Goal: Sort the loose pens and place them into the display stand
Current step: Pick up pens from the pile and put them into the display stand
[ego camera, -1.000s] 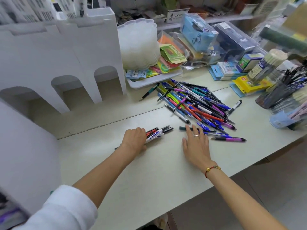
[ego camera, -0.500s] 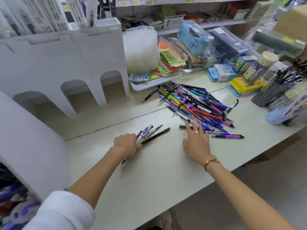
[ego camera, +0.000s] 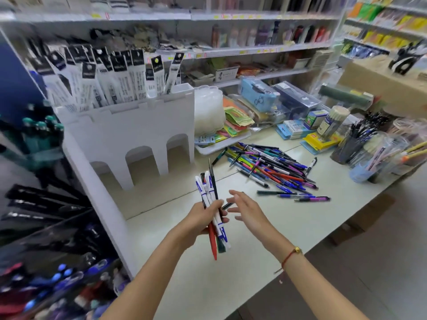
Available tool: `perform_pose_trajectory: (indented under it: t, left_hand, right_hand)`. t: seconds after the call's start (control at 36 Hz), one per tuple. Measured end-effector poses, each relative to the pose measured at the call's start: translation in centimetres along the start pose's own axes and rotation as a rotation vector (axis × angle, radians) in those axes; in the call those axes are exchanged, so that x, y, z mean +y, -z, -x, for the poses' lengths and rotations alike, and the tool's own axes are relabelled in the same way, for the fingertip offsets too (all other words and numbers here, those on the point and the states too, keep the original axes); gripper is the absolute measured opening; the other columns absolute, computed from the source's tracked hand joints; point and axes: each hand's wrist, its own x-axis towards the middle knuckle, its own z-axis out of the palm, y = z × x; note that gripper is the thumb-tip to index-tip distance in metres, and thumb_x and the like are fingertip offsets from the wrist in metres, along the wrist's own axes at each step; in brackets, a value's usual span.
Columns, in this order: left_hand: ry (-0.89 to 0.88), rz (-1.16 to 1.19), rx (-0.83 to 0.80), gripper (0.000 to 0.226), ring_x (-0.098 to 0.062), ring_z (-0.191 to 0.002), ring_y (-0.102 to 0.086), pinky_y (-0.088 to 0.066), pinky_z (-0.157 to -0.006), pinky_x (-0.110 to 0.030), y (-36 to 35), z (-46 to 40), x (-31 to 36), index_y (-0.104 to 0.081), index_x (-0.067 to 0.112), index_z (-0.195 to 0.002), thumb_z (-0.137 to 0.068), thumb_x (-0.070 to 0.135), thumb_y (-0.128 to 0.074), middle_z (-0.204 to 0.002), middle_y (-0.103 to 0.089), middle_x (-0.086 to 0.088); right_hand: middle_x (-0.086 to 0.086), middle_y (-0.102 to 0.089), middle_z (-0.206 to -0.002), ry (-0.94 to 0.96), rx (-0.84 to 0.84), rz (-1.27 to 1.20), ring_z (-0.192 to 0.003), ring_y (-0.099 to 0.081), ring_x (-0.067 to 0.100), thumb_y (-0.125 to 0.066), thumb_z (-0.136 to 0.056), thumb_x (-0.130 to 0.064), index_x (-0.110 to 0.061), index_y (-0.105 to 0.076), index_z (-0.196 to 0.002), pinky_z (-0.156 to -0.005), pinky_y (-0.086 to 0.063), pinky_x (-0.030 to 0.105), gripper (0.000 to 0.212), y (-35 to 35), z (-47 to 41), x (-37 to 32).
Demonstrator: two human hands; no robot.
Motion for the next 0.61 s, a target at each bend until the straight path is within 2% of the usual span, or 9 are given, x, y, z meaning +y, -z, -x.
perform_pose_trajectory:
  t: [0.06,0.14,0.28,0.33,0.39,0.47,0.53,0.61]
  left_hand:
    - [-0.009,0.03,-0.025,0.023,-0.007,-0.07,-0.07,-0.055,-0.064,-0.023,0.4,1.6,0.9,-0.062,0.015,-0.092,-0.098,0.034,-0.05,-0.078,-0.07,0.004]
    - [-0.03,0.083,-0.037,0.024,-0.008,-0.069,-0.069,-0.057,-0.073,-0.028,1.1,4.2,2.4,-0.063,0.014,-0.087,-0.096,0.035,-0.054,-0.07,-0.07,0.006]
    - [-0.109,0.225,-0.013,0.024,-0.013,-0.072,-0.069,-0.055,-0.078,-0.032,2.4,8.4,3.9,-0.061,0.016,-0.09,-0.094,0.039,-0.056,-0.073,-0.069,0.003]
    - [-0.147,0.284,-0.014,0.023,-0.013,-0.069,-0.068,-0.054,-0.079,-0.035,2.8,10.3,3.9,-0.06,0.017,-0.087,-0.094,0.039,-0.056,-0.07,-0.067,0.004]
    - [-0.173,0.3,-0.023,0.022,-0.013,-0.066,-0.067,-0.056,-0.07,-0.031,3.1,12.2,3.5,-0.059,0.016,-0.087,-0.095,0.036,-0.055,-0.069,-0.065,0.003]
    - [-0.228,0.243,-0.062,0.02,-0.014,-0.067,-0.066,-0.053,-0.061,-0.029,3.4,15.2,2.9,-0.056,0.012,-0.093,-0.098,0.03,-0.051,-0.07,-0.064,0.001]
    - [-0.246,0.192,-0.072,0.018,-0.014,-0.069,-0.067,-0.054,-0.064,-0.03,3.5,17.1,2.3,-0.054,0.012,-0.097,-0.099,0.029,-0.049,-0.072,-0.065,0.002]
    - [-0.252,0.152,-0.062,0.017,-0.015,-0.073,-0.068,-0.054,-0.069,-0.032,3.5,19.6,1.4,-0.054,0.013,-0.101,-0.099,0.029,-0.049,-0.073,-0.066,0.003]
  right_hand:
    - [0.004,-0.059,-0.123,-0.015,0.029,-0.077,-0.104,-0.059,0.017,-0.028,-0.105,-0.028,-0.02,-0.051,-0.131,-0.092,-0.045,0.031,0.035,0.1,1.1,-1.7]
    - [0.004,-0.065,-0.115,-0.003,0.059,-0.112,-0.1,-0.061,0.018,-0.03,-0.105,-0.025,-0.02,-0.059,-0.117,-0.088,-0.046,0.031,0.032,0.7,2.9,-4.3]
    - [0.002,-0.069,-0.104,0.074,0.031,-0.111,-0.095,-0.065,0.015,-0.037,-0.103,-0.025,-0.018,-0.064,-0.111,-0.075,-0.049,0.024,0.029,1.2,5.9,-8.1]
    - [0.003,-0.069,-0.103,0.102,0.016,-0.135,-0.095,-0.066,0.016,-0.04,-0.103,-0.025,-0.018,-0.065,-0.109,-0.075,-0.049,0.024,0.026,0.9,7.0,-9.3]
    - [0.004,-0.07,-0.103,0.128,-0.017,-0.166,-0.094,-0.066,0.017,-0.041,-0.103,-0.024,-0.02,-0.066,-0.104,-0.075,-0.05,0.024,0.025,0.3,8.3,-10.2]
    - [0.006,-0.07,-0.104,0.21,-0.106,-0.188,-0.097,-0.065,0.019,-0.04,-0.103,-0.025,-0.02,-0.067,-0.101,-0.084,-0.052,0.029,0.027,-1.0,10.4,-11.7]
    - [0.005,-0.071,-0.104,0.251,-0.173,-0.181,-0.099,-0.066,0.019,-0.041,-0.102,-0.029,-0.02,-0.068,-0.101,-0.087,-0.052,0.03,0.029,-2.1,12.0,-12.4]
    - [0.004,-0.072,-0.101,0.329,-0.244,-0.108,-0.098,-0.066,0.016,-0.045,-0.101,-0.03,-0.023,-0.069,-0.097,-0.083,-0.054,0.025,0.025,-3.9,14.2,-13.1]
